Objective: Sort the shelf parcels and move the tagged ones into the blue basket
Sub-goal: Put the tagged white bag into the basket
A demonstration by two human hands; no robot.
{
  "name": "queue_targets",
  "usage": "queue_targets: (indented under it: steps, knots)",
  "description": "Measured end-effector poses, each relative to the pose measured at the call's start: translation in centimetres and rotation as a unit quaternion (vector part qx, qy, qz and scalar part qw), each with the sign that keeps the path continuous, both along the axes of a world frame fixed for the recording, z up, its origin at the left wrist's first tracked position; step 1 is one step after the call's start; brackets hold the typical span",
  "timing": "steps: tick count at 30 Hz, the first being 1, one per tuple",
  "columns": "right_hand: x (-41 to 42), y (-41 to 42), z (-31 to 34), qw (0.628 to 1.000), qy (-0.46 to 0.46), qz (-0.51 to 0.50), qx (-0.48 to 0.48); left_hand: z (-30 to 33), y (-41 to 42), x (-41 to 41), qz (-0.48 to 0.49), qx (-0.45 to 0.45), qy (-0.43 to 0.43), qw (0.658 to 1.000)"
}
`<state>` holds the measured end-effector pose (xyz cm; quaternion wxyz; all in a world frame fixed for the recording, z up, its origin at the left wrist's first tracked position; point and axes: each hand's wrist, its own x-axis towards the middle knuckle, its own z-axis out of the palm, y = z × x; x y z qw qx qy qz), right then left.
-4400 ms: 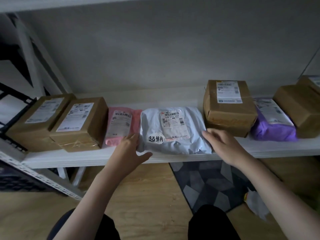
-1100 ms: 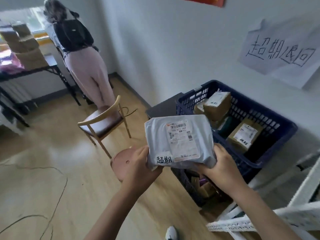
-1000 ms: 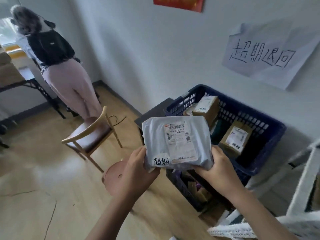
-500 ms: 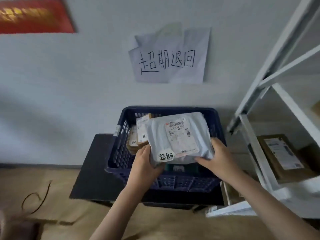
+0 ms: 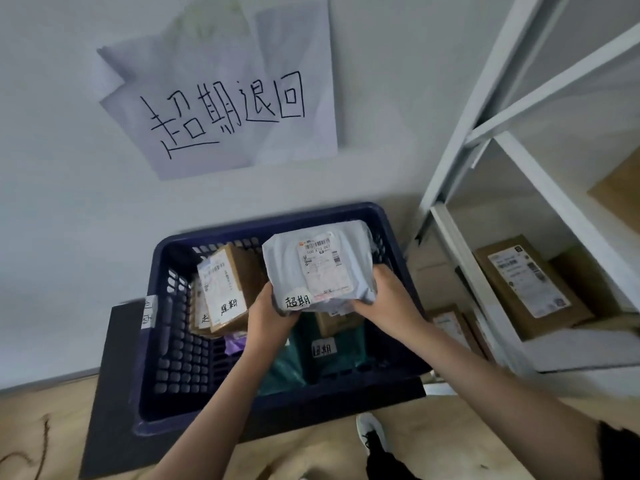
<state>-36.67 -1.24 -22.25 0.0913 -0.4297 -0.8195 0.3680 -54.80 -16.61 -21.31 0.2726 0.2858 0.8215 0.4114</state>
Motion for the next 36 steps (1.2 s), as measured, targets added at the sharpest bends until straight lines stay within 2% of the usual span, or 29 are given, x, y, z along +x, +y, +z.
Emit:
queue_targets:
  steps: [6, 13, 18, 23, 28, 36]
  knots:
    - [-2.7, 1.7, -3.2, 0.998, 0.005, -0.005, -0.064, -3.1, 1.5, -1.1, 0.049, -0.035, -0.019, 0.998]
    - [-3.1, 2.7, -5.0, 0.996, 0.007, -0.058, -0.063, -3.7, 2.3, -1.5, 0.038, -0.034, -0.007, 0.999]
    - [-0.2, -0.2, -1.7, 0.999, -0.007, -0.024, -0.044, -3.0, 0.4, -1.7, -0.015, -0.063, 0.006, 0.998]
    - [4.0, -5.2, 0.5, 0.999, -0.019, -0.014, 0.049, -3.0, -3.1, -1.6, -0.049, -0.075, 0.034, 0.995]
    - [10.1, -11.4, 1.3, 0.994, 0.029, -0.087, 0.061, -0.3, -5.7, 1.1, -0.089, -0.031, 0.125, 0.988]
    - [19.3, -17.2, 0.6, 0.978, 0.014, -0.200, 0.050, 4.2, -8.6, 10.7, -0.254, 0.061, 0.141, 0.955]
